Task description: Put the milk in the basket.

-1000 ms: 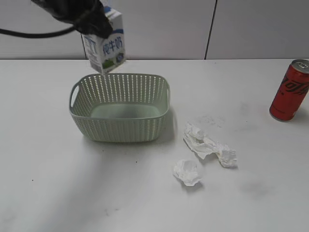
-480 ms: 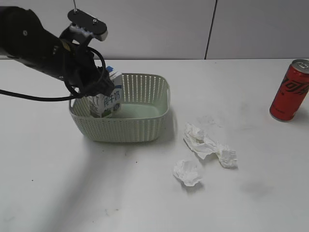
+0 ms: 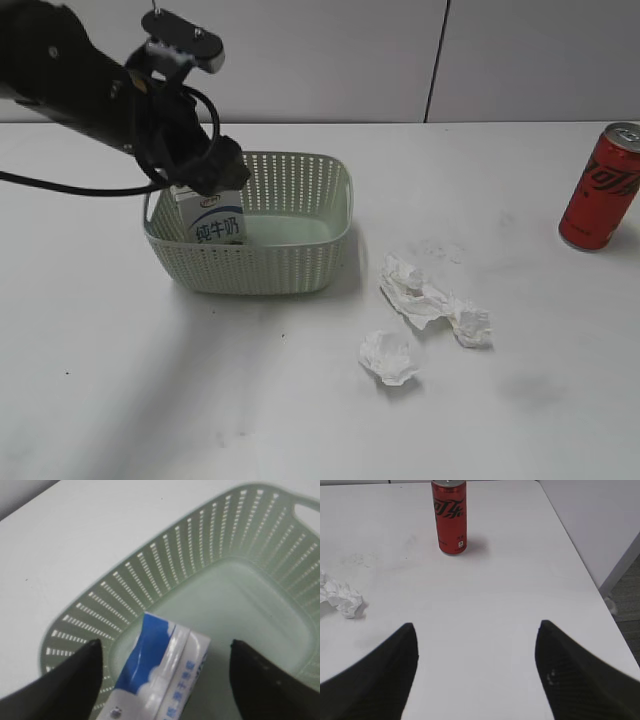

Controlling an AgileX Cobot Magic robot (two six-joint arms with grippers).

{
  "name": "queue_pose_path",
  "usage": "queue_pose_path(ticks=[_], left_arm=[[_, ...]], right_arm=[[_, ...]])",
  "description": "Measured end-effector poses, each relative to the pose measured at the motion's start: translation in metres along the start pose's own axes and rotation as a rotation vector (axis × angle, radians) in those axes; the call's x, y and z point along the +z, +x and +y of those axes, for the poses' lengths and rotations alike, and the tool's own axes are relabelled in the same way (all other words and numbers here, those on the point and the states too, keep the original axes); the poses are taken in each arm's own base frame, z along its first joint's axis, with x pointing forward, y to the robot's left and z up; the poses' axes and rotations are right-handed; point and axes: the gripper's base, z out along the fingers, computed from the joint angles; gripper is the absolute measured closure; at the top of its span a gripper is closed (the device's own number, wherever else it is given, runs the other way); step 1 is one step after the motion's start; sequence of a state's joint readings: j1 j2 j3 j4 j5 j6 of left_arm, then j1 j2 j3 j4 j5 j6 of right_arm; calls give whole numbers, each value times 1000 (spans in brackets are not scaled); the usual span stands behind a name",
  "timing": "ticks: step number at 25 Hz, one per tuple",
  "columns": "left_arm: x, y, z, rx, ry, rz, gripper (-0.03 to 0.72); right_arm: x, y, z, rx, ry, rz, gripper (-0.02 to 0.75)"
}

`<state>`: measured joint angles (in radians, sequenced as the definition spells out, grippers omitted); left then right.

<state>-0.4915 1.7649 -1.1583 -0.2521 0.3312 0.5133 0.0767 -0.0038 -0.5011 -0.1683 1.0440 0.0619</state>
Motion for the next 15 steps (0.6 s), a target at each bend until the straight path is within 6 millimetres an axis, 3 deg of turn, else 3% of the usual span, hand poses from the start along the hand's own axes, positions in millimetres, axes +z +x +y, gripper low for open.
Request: queue_pose_path(ticks=[5,9,11,15], left_arm=[[-61,-47,7,21,8,-97,19],[-118,-76,34,-52,-18,-149,36],[-136,-76,54,-138,-27,-108,56],[-152,-48,93,-358,-45,54,87]], right_arm=[[0,0,0,0,0,0,155],[0,0,0,0,0,0,155],[0,0,0,0,0,0,155],[0,0,0,0,0,0,155]])
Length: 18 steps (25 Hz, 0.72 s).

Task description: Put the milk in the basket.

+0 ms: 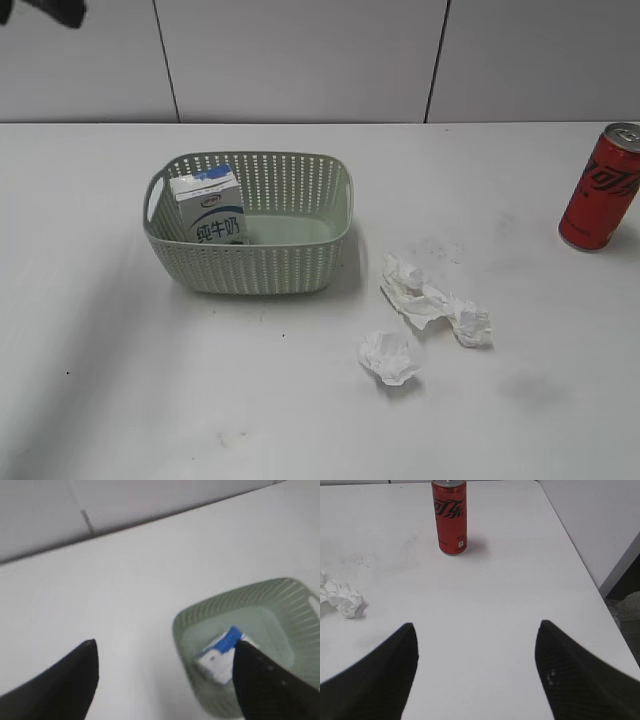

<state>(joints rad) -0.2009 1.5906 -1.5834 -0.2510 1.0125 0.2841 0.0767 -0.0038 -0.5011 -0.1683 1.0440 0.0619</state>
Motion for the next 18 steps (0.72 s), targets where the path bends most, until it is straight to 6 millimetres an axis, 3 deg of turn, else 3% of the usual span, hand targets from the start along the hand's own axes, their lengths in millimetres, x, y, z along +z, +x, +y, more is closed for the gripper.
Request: queue_pose_path(ticks=[3,7,12,18], left_arm=[[-7,18,25,-112,-20,150,106],[-13,27,41,-185,-82,196,118],[-26,47,34,-215,-95,213,120],[-42,97,20,-207,-127,283,120]], right_arm=[[0,0,0,0,0,0,155],[0,0,0,0,0,0,155],[0,0,0,0,0,0,154],[0,0,0,0,0,0,154]])
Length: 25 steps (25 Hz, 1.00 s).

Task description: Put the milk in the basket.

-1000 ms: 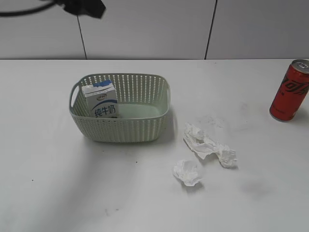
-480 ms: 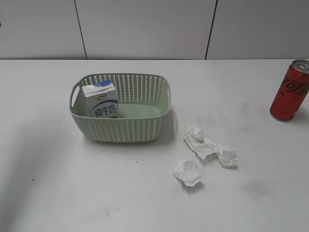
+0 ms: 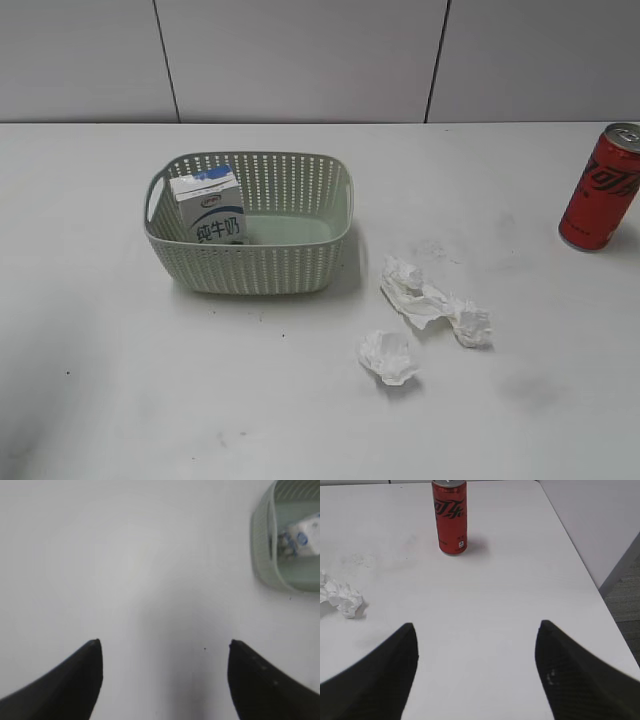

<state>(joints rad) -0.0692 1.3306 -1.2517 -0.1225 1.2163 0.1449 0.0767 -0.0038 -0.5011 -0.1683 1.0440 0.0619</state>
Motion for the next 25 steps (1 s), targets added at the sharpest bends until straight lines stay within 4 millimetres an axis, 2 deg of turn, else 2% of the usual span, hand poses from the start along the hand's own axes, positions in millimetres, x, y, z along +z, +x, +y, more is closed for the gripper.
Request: queue_pose_path(ticks=[8,14,20,25], left_arm=[[-4,87,-9,-14,-4,19,125],[5,145,-14,-22,-5,17,125],[9,191,-20,-42,5,-97,125],[7,215,-24,-39,12,-250,125]], right_arm=[[0,0,0,0,0,0,154],[0,0,0,0,0,0,154],[0,0,0,0,0,0,154],[0,0,0,0,0,0,154]])
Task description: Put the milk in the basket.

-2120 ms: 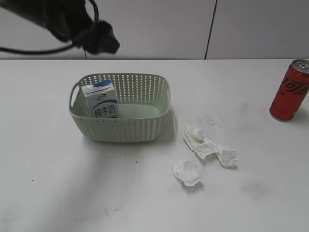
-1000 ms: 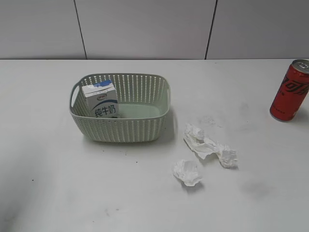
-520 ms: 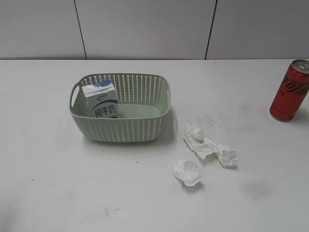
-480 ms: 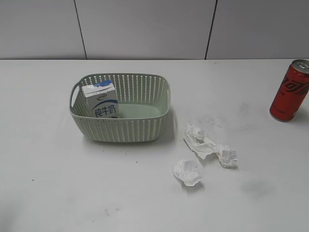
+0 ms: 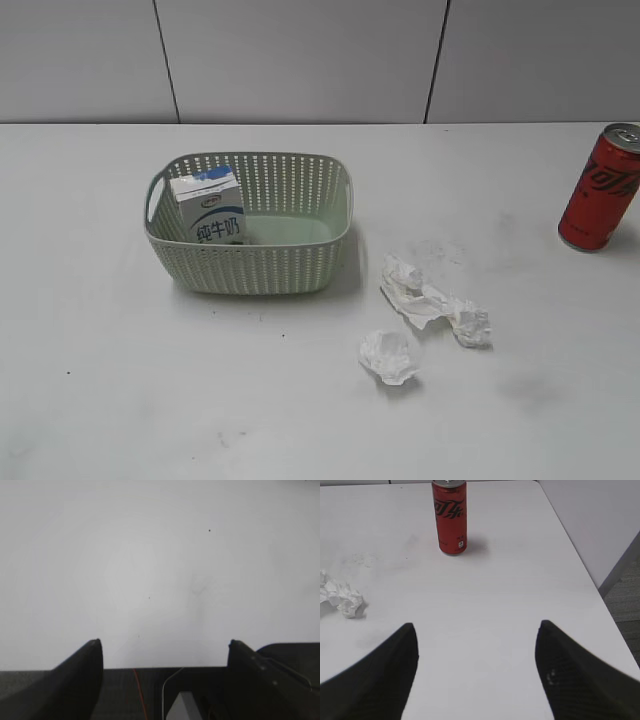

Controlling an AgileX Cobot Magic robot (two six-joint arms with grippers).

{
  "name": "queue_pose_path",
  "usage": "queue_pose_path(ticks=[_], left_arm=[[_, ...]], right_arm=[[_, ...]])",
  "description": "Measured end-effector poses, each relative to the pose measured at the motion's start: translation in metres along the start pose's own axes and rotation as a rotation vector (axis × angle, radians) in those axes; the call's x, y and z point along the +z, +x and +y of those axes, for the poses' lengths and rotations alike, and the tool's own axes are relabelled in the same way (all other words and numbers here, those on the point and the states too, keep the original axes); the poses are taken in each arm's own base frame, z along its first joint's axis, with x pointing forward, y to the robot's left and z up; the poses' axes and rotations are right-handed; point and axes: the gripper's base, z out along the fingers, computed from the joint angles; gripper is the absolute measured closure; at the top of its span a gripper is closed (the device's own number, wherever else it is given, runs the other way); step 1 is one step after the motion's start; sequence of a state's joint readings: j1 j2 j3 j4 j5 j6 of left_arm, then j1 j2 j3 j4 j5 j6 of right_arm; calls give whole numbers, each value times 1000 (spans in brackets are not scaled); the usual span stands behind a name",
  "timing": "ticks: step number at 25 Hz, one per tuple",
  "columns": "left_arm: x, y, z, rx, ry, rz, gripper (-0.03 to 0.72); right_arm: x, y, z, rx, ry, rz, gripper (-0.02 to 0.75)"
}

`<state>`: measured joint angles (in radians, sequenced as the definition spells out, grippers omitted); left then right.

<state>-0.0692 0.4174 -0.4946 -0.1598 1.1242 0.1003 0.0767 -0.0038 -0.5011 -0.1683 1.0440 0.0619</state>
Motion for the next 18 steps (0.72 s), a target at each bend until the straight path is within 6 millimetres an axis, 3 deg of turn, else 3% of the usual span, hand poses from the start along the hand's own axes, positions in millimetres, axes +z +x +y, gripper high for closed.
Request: queue_pose_path(ticks=[8,18], left_arm=[[-23,23,-6,21,13,-260,126],[-38,41,-8,45,11,-417,126]], right_arm=[[0,0,0,0,0,0,154],[0,0,0,0,0,0,154]])
